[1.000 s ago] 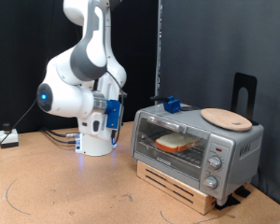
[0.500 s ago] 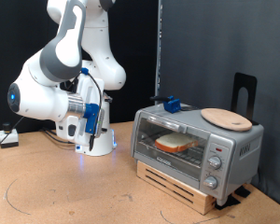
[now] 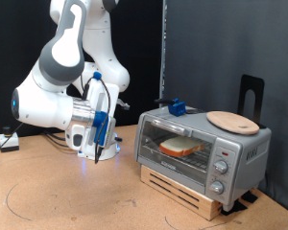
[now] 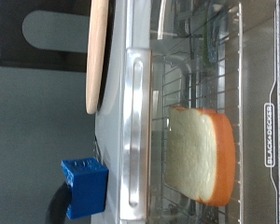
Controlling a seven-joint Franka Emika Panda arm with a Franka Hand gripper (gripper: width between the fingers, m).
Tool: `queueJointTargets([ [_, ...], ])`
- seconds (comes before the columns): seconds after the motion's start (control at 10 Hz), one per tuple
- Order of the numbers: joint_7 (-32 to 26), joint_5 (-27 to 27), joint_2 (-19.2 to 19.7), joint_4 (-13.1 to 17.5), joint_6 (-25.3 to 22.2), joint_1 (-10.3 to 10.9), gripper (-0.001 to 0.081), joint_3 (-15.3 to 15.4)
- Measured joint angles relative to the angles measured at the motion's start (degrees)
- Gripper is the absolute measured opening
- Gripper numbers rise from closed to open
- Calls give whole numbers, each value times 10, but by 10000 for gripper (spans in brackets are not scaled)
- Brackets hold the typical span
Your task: Make a piece of toast with the oven
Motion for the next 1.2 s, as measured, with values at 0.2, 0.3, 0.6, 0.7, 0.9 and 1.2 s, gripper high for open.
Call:
queueJointTargets([
  [0.2,3,-8,42,46,-2,7,807,13],
  [0.3,5,-9,61,67,10,13,807,18],
  [0.6,5,22,78,81,19,17,807,21],
  [0.7,5,52,88,93,19,17,807,25],
  [0.9,43,60,131,143,-13,22,807,36],
  [1.2,86,13,193,226,-10,49,807,41],
])
